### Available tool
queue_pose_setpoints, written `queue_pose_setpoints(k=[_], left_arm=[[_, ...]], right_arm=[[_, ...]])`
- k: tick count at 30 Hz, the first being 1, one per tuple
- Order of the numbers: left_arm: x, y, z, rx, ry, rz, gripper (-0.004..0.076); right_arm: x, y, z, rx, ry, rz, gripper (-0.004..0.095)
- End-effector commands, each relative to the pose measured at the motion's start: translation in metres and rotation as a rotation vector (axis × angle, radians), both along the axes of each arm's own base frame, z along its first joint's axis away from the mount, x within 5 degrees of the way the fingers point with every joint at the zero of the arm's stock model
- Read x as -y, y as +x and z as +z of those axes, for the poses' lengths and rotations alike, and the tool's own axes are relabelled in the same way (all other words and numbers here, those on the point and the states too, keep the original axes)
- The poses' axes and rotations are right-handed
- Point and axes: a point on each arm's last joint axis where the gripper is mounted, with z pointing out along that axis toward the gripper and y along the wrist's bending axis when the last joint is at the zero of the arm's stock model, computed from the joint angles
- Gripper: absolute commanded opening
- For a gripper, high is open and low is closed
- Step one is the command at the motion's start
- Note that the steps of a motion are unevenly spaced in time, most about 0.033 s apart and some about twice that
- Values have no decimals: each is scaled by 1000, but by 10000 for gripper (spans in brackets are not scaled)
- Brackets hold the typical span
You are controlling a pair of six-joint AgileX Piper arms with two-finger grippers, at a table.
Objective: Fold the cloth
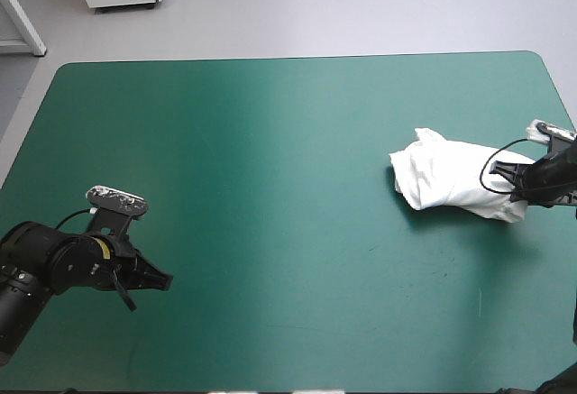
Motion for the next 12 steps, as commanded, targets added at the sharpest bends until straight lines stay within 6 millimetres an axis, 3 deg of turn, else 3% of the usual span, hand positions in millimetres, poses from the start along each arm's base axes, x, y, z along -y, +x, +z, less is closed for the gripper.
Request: queue_pose_setpoints(k=[1,4,6,10,12], left_arm=[[1,1,10,60,-27,0,-9],[1,1,9,58,-25,-1,-9],[1,1,10,61,-26,-1,-9],[2,4,11,94,-38,-4,-9],[3,6,13,126,-48,-7,-9]], right_arm=[[2,-1,32,84,-34,3,383],[2,-1,42,77,-10,-30,806],[0,-4,51,62,4,-29,945],[-9,-16,68,60,34,-14,894],[-15,-26,76,70,47,-1,807]])
